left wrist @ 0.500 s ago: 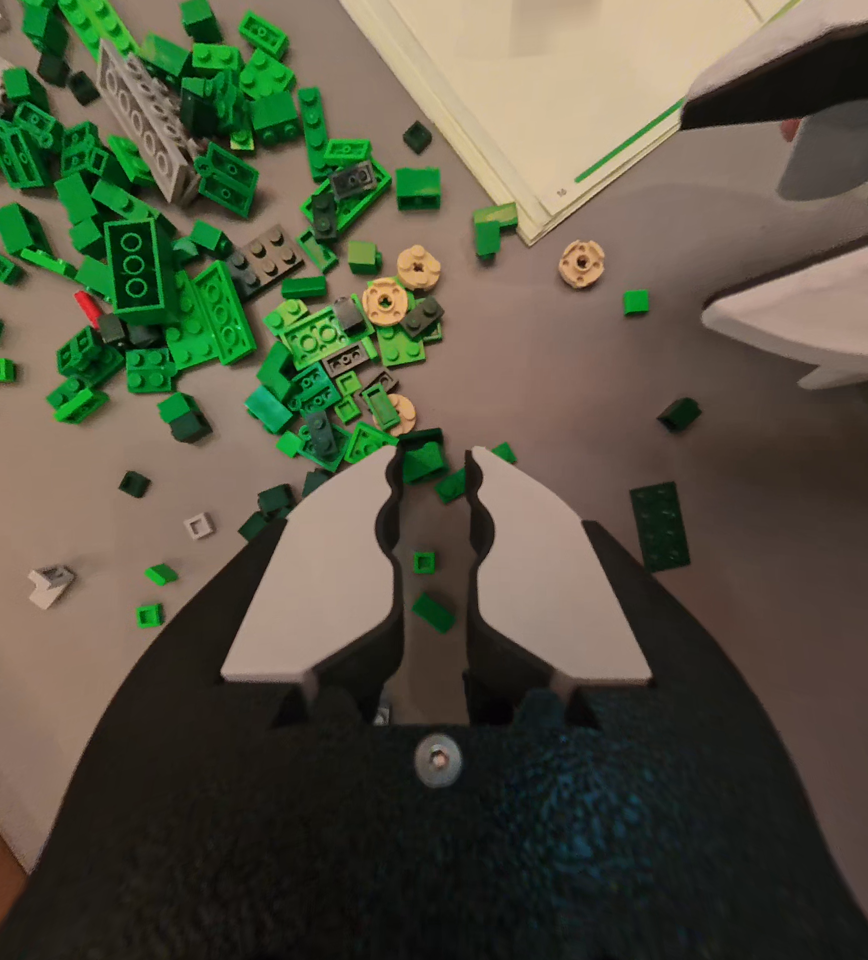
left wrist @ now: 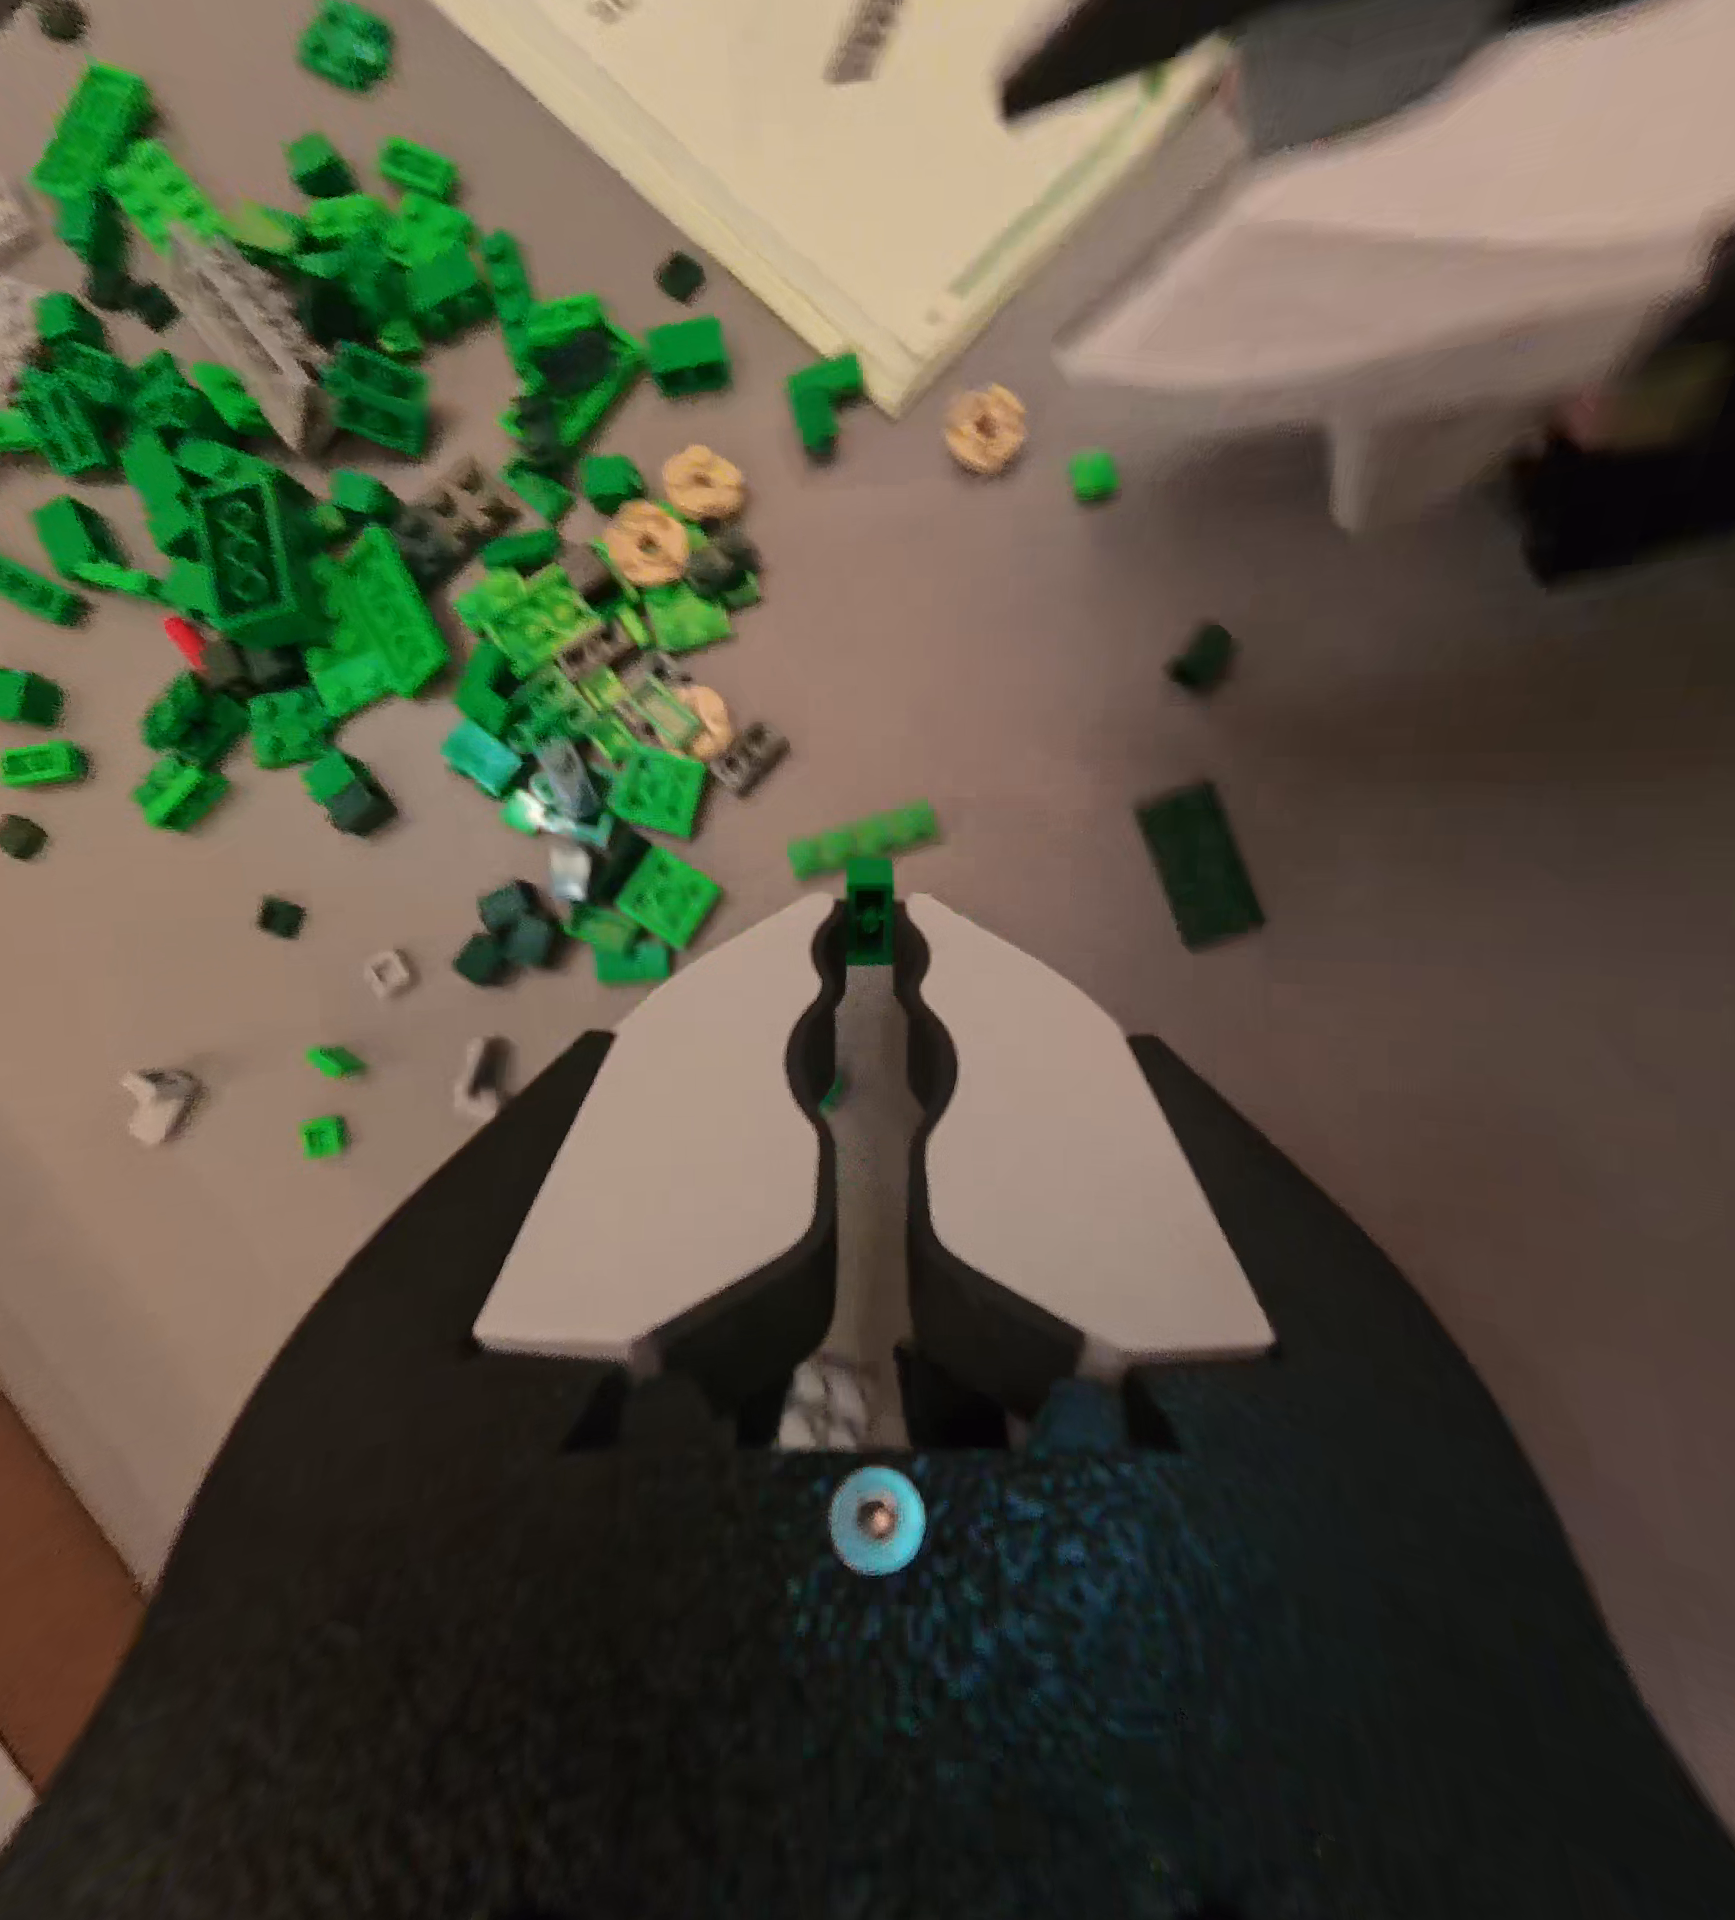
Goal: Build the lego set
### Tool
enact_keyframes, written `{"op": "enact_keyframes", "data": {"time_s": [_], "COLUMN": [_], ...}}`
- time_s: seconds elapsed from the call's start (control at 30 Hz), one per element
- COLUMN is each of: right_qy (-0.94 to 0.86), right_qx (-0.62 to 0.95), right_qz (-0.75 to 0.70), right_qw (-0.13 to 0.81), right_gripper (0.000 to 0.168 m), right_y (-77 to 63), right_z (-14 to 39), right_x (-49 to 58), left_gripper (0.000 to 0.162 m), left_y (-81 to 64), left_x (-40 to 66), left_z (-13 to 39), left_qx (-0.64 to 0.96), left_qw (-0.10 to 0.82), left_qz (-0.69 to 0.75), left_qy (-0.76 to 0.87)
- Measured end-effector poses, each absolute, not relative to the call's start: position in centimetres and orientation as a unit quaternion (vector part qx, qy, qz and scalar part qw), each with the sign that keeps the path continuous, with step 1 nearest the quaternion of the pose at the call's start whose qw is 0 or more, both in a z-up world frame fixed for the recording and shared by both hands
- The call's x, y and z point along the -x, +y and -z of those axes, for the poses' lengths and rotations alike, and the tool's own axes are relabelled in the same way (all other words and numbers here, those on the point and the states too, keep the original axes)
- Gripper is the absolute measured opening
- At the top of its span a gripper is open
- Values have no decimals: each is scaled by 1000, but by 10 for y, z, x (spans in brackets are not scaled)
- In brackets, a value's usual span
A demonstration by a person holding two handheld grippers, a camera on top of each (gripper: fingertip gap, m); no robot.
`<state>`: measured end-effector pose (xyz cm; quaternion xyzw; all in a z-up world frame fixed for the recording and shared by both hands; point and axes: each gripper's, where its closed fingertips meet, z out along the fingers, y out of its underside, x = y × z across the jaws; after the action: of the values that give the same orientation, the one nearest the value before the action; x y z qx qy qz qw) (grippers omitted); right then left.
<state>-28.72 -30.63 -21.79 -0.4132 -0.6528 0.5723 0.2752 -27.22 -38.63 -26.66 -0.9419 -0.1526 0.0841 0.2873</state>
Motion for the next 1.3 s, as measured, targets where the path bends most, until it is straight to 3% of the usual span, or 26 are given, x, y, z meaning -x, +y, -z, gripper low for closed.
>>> {"op": "enact_keyframes", "data": {"time_s": [0.27,0.33,0.5,0.73,1.1,1.3], "right_qy": [-660,-656,-631,-592,-579,-579], "right_qx": [407,410,425,446,464,465], "right_qz": [-566,-565,-556,-559,-570,-570], "right_qw": [282,286,335,373,353,352], "right_gripper": [39,39,38,36,36,36], "right_y": [-309,-307,-289,-267,-259,-258], "right_z": [218,218,209,199,200,201], "right_x": [287,287,291,293,295,296], "left_gripper": [9,27,33,20,13,0], "left_y": [-428,-424,-391,-338,-321,-322], "left_x": [207,206,238,306,334,334], "left_z": [289,290,260,254,285,281], "left_qx": [979,977,957,932,964,965], "left_qw": [176,185,267,319,232,234], "left_qz": [-11,-1,-54,-138,-132,-119], "left_qy": [-99,-107,-105,-102,1,9]}}
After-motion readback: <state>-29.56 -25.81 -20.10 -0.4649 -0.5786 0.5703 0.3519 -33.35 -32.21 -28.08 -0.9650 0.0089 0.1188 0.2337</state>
